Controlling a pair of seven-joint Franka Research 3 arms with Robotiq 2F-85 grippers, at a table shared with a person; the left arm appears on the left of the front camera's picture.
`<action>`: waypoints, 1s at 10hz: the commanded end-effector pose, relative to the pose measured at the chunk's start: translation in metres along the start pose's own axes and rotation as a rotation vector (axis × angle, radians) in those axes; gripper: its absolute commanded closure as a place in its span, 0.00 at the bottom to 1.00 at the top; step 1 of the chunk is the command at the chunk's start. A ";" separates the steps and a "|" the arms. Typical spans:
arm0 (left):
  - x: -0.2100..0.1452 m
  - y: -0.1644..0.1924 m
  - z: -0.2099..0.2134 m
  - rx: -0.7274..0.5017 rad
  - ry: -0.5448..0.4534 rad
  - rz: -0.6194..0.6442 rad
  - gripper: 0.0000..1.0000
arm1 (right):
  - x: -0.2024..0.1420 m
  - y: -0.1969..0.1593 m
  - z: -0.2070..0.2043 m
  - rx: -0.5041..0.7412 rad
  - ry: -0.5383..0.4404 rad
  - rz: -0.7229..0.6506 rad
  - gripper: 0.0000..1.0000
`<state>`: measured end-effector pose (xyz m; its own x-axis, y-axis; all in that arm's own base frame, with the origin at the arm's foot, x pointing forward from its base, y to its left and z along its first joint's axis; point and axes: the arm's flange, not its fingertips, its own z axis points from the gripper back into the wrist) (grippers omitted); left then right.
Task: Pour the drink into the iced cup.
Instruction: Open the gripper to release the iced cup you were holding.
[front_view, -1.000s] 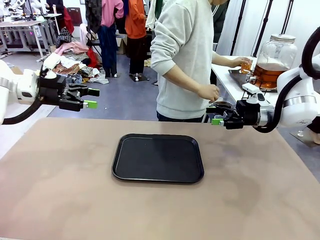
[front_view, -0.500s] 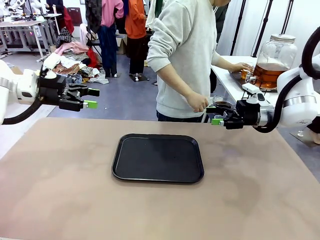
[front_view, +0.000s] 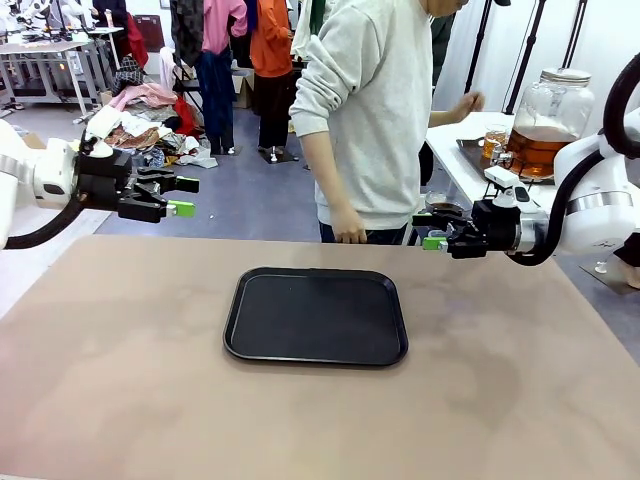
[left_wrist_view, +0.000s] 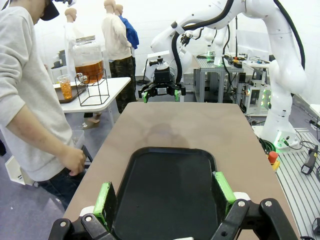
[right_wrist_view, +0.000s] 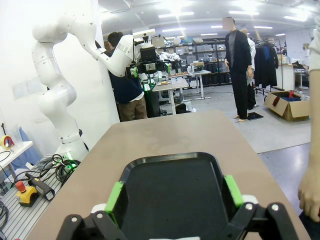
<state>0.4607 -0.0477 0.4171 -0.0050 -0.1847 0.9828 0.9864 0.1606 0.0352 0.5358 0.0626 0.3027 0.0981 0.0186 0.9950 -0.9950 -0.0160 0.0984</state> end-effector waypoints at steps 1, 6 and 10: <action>0.001 -0.001 0.001 0.001 -0.001 -0.004 0.00 | 0.003 -0.001 0.000 -0.001 0.000 0.002 0.00; 0.001 -0.001 0.001 0.001 -0.001 -0.004 0.00 | 0.003 -0.001 0.000 -0.001 0.000 0.002 0.00; 0.001 -0.001 0.001 0.001 -0.001 -0.004 0.00 | 0.003 -0.001 0.000 -0.001 0.000 0.002 0.00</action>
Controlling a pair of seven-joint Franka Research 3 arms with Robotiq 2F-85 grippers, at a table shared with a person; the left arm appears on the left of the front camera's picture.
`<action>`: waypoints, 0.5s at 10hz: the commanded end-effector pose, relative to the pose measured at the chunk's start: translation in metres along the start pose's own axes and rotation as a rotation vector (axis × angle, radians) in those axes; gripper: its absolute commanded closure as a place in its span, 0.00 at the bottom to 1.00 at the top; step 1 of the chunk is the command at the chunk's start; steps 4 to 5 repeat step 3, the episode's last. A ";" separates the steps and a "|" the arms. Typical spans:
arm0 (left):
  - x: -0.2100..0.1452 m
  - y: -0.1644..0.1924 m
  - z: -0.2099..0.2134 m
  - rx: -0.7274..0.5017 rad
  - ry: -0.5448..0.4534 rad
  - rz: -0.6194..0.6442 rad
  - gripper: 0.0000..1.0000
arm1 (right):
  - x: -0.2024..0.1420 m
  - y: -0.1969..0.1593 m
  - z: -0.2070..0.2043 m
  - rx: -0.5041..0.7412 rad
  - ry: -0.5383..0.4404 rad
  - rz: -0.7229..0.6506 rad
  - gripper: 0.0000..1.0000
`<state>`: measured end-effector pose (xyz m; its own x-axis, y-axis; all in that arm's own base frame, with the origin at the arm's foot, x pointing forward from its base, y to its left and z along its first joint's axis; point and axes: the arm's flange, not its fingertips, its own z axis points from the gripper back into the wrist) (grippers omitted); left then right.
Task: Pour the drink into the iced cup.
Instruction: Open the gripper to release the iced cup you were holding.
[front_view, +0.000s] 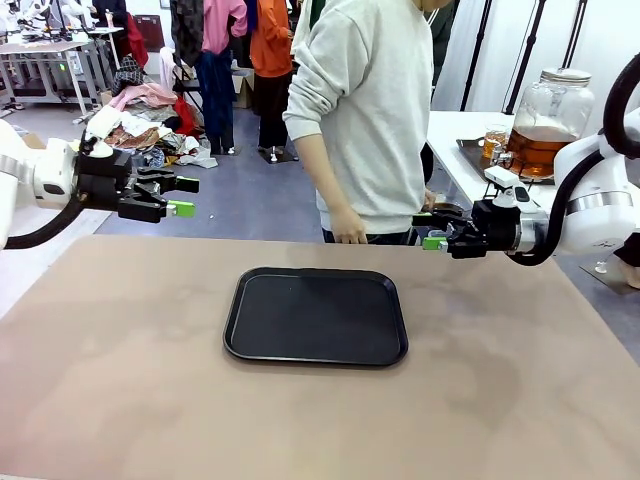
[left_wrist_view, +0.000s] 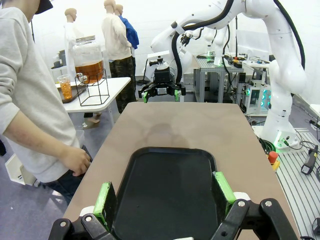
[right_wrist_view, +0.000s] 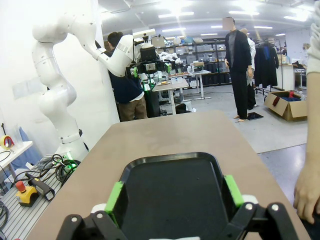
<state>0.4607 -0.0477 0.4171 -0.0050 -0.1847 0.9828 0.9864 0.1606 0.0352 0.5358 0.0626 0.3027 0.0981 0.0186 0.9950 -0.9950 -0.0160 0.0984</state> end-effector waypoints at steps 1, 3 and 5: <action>0.001 -0.001 0.001 0.001 -0.001 -0.004 0.00 | 0.003 -0.001 0.000 -0.001 0.000 0.002 0.00; 0.001 -0.001 0.001 0.001 -0.001 -0.004 0.00 | 0.003 -0.001 0.000 -0.001 0.000 0.002 0.00; 0.001 -0.001 0.001 0.001 -0.001 -0.004 0.00 | 0.003 -0.001 0.000 -0.001 0.000 0.002 0.00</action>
